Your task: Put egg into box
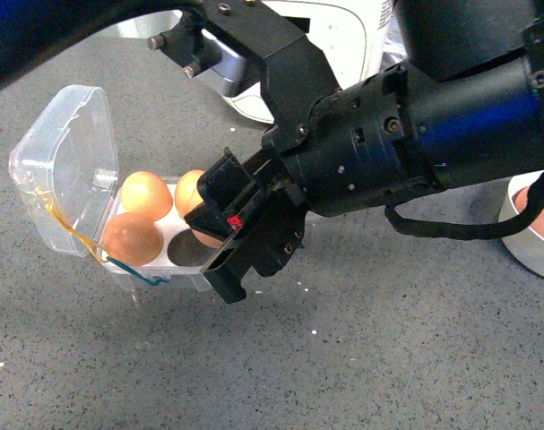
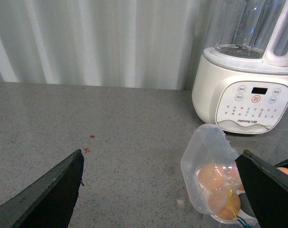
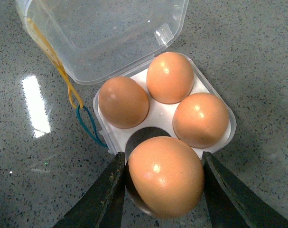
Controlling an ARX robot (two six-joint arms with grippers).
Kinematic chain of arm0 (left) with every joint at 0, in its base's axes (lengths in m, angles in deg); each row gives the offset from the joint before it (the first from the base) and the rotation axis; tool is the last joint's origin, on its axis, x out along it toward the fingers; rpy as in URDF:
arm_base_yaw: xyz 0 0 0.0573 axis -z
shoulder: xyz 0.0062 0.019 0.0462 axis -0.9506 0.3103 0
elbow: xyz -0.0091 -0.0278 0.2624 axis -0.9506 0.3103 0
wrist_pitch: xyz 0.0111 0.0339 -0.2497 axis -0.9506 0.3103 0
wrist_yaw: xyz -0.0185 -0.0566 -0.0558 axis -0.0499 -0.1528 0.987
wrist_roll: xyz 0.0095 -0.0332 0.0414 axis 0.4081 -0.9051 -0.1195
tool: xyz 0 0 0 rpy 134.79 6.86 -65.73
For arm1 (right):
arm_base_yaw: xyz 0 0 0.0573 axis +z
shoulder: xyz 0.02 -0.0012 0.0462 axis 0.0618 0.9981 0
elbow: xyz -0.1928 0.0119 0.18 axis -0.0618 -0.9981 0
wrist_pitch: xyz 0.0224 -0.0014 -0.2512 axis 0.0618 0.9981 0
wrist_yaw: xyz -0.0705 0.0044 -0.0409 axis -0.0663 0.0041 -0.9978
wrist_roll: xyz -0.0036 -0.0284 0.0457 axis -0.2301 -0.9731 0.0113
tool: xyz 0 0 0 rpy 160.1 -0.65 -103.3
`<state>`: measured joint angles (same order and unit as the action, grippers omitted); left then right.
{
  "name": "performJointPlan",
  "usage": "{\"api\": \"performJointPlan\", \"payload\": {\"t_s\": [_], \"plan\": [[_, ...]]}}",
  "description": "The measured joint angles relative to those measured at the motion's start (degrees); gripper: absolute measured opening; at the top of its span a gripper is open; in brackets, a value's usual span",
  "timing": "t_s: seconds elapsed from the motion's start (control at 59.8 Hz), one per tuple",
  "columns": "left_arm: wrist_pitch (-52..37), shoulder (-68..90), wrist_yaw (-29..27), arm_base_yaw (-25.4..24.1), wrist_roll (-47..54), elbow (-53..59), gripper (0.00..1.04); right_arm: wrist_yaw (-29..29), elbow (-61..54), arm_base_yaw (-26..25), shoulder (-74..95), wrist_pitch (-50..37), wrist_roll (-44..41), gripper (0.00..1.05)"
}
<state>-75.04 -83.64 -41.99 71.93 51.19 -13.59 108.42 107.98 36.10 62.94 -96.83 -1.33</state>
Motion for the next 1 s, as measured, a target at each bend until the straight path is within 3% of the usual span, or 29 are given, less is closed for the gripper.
{"api": "performJointPlan", "payload": {"t_s": [0.618, 1.003], "plan": [[0.0, 0.0, -0.02, 0.0, 0.0, 0.0, 0.98, -3.89, 2.95, 3.06, 5.18, 0.02, -0.2, 0.4], [0.0, 0.0, -0.02, 0.0, 0.0, 0.0, 0.98, -4.66, -0.98, 1.9, -0.35, -5.95, 4.33, 0.96]]}}
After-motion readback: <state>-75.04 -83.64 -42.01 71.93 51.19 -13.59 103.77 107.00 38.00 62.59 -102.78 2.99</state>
